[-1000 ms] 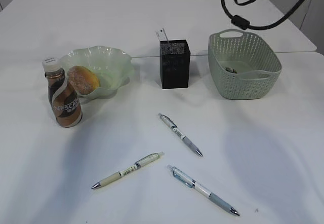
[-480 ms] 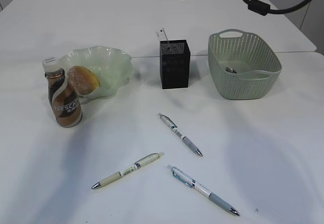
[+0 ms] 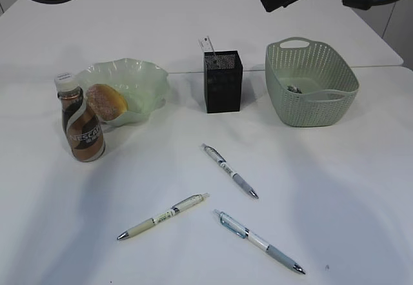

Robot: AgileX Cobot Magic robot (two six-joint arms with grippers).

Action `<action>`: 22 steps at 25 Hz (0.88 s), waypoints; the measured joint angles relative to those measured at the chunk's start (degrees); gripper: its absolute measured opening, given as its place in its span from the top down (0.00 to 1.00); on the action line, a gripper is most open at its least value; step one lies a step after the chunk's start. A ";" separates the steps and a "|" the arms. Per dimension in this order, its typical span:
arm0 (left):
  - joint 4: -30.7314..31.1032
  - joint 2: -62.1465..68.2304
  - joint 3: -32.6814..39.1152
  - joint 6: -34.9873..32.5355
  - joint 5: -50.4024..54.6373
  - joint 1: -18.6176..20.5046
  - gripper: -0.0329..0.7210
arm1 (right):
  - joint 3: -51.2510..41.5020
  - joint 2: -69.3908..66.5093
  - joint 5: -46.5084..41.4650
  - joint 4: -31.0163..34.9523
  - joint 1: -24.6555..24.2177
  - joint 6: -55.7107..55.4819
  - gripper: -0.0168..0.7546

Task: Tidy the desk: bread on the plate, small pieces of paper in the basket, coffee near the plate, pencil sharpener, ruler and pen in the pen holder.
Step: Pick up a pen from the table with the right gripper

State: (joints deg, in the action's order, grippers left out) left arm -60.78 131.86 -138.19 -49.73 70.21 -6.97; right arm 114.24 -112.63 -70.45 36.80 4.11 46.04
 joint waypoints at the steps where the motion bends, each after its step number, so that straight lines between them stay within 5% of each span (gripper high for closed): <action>1: 1.99 0.00 0.00 1.53 0.02 0.00 0.64 | 0.00 0.47 -0.12 -1.28 0.00 -1.63 0.43; 13: 19.03 -9.31 0.59 19.59 0.98 0.00 0.64 | 0.00 5.79 -1.02 -10.17 -0.10 -15.53 0.43; 22: 25.45 -18.20 12.55 23.46 1.13 0.00 0.64 | -0.57 8.51 -1.24 -10.28 -0.10 -18.17 0.43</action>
State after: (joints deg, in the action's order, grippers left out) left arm -35.33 113.66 -125.64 -26.27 71.34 -6.97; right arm 113.67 -104.12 -71.70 26.51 4.00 27.87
